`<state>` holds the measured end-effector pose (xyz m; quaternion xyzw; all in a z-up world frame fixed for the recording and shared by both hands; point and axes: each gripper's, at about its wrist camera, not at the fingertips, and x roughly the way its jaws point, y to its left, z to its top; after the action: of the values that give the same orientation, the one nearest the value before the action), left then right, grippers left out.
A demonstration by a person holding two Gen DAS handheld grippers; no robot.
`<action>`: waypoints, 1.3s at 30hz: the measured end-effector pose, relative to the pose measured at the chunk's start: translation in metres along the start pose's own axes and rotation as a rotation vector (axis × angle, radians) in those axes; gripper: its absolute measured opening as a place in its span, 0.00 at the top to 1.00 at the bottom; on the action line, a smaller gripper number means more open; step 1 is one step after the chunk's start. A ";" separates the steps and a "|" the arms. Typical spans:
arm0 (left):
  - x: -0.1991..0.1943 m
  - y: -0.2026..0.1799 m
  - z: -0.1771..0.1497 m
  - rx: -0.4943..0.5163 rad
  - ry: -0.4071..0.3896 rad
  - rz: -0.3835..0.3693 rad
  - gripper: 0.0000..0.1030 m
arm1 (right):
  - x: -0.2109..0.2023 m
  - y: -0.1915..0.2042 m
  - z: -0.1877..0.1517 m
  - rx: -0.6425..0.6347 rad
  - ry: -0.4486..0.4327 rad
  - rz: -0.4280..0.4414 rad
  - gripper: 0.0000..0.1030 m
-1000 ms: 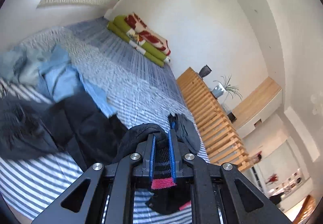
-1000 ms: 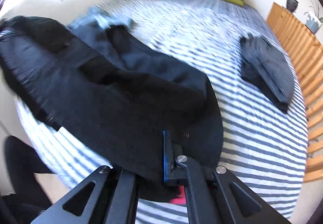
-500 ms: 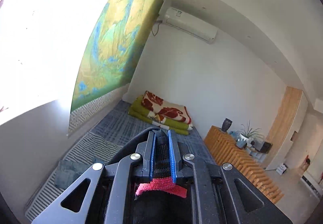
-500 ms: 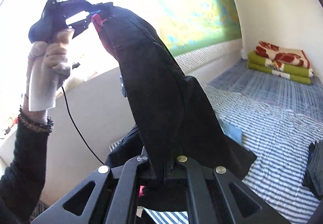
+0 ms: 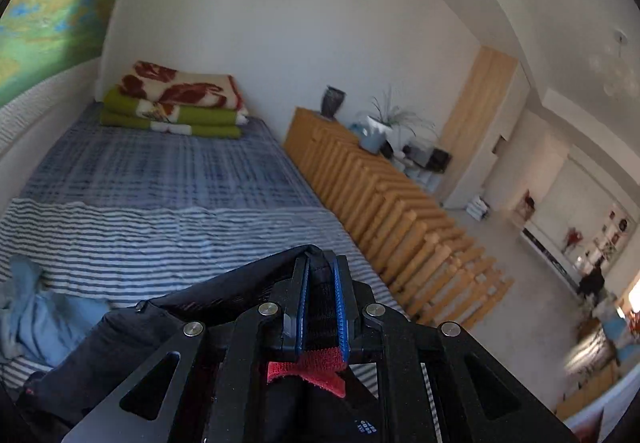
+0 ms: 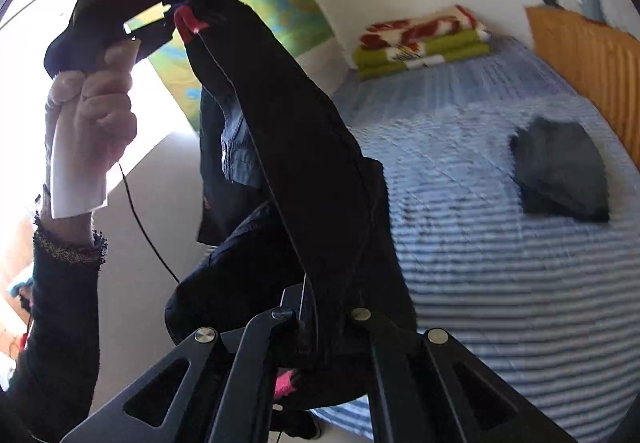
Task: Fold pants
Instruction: 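Lift the black jacket up by both cuffs with both grippers, then lower the black jacket and spread it flat on the bed with both grippers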
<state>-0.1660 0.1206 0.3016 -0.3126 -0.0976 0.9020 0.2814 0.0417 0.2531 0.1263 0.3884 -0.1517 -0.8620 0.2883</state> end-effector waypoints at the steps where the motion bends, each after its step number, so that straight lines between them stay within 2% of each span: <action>1: 0.042 -0.023 -0.012 0.022 0.056 -0.038 0.88 | -0.007 -0.026 -0.014 0.063 0.013 -0.032 0.99; 5: 0.190 -0.108 -0.081 0.037 0.289 -0.182 0.87 | -0.035 -0.101 -0.057 0.219 0.038 -0.184 0.99; 8: 0.265 -0.154 -0.130 0.040 0.460 -0.246 0.80 | -0.049 -0.132 -0.075 0.279 0.045 -0.277 0.99; 9: 0.275 -0.166 -0.146 0.052 0.487 -0.252 0.73 | -0.052 -0.141 -0.078 0.299 0.047 -0.293 0.99; 10: 0.283 -0.174 -0.157 0.071 0.508 -0.252 0.60 | -0.054 -0.149 -0.080 0.311 0.048 -0.307 0.99; 12: 0.284 -0.175 -0.170 0.096 0.521 -0.265 0.45 | -0.054 -0.161 -0.080 0.315 0.051 -0.350 0.98; 13: 0.281 -0.170 -0.173 0.102 0.515 -0.252 0.44 | -0.055 -0.164 -0.083 0.317 0.058 -0.371 0.98; 16: 0.253 -0.124 -0.167 0.118 0.469 -0.196 0.44 | -0.047 -0.178 -0.081 0.347 0.062 -0.380 0.98; 19: 0.215 -0.042 -0.165 0.092 0.406 -0.070 0.43 | -0.041 -0.187 -0.070 0.316 0.059 -0.395 0.98; 21: 0.184 0.028 -0.177 0.021 0.397 0.019 0.43 | -0.038 -0.191 -0.067 0.272 0.059 -0.409 0.98; 25: 0.128 0.164 -0.222 -0.116 0.439 0.219 0.43 | -0.029 -0.199 -0.068 0.179 0.116 -0.463 0.97; 27: 0.109 0.221 -0.252 -0.226 0.489 0.253 0.43 | -0.030 -0.204 -0.068 0.186 0.157 -0.475 0.93; 29: 0.099 0.257 -0.272 -0.282 0.511 0.288 0.43 | -0.034 -0.211 -0.068 0.220 0.184 -0.467 0.88; 31: 0.100 0.278 -0.286 -0.301 0.515 0.282 0.39 | -0.040 -0.216 -0.071 0.251 0.194 -0.458 0.85; 33: 0.112 0.276 -0.293 -0.294 0.528 0.239 0.33 | -0.045 -0.214 -0.072 0.247 0.195 -0.499 0.79; 37: 0.161 0.243 -0.295 -0.159 0.581 0.196 0.24 | -0.059 -0.210 -0.076 0.276 0.211 -0.485 0.77; 39: 0.189 0.227 -0.294 -0.091 0.604 0.211 0.22 | -0.070 -0.206 -0.076 0.283 0.189 -0.526 0.76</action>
<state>-0.2077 0.0414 -0.1060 -0.5870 -0.0169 0.7873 0.1881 0.0584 0.4554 0.0172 0.5292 -0.1370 -0.8373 0.0115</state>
